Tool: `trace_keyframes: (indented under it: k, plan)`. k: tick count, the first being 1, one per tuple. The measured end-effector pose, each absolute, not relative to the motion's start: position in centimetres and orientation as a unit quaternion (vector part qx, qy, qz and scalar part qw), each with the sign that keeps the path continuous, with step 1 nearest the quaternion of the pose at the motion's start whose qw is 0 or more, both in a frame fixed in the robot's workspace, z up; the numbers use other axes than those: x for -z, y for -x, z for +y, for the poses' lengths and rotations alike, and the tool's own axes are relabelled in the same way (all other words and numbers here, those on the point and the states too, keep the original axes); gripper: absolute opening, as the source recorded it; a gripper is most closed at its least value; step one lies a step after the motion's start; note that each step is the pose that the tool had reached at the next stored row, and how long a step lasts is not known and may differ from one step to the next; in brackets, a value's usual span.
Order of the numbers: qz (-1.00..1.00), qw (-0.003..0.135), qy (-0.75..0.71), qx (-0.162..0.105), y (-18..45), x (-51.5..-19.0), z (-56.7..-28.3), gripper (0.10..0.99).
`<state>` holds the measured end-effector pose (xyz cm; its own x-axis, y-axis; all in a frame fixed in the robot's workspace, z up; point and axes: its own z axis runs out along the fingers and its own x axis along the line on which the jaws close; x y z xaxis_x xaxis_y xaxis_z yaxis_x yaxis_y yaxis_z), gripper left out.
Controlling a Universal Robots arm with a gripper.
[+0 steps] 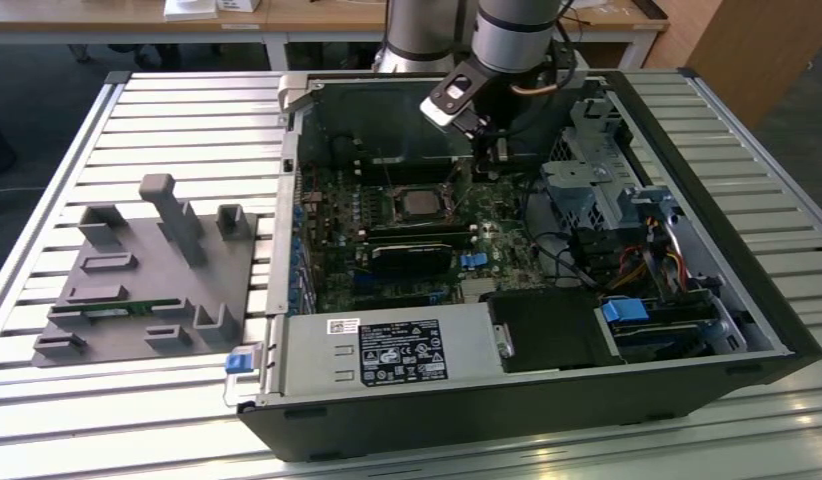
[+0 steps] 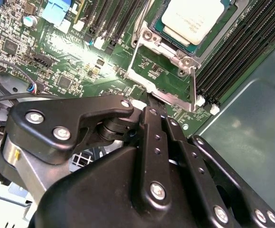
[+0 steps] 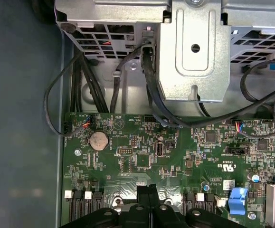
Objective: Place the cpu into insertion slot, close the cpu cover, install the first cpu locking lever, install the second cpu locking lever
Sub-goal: 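Close the cpu cover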
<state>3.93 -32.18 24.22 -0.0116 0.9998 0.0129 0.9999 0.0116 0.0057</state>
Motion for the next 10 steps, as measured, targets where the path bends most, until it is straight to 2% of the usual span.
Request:
trace_keyframes:
  k: [10]
  plan:
    - [-0.711, 0.003, 0.703, 0.007, -3.72, -24.22, -32.18, 0.106]
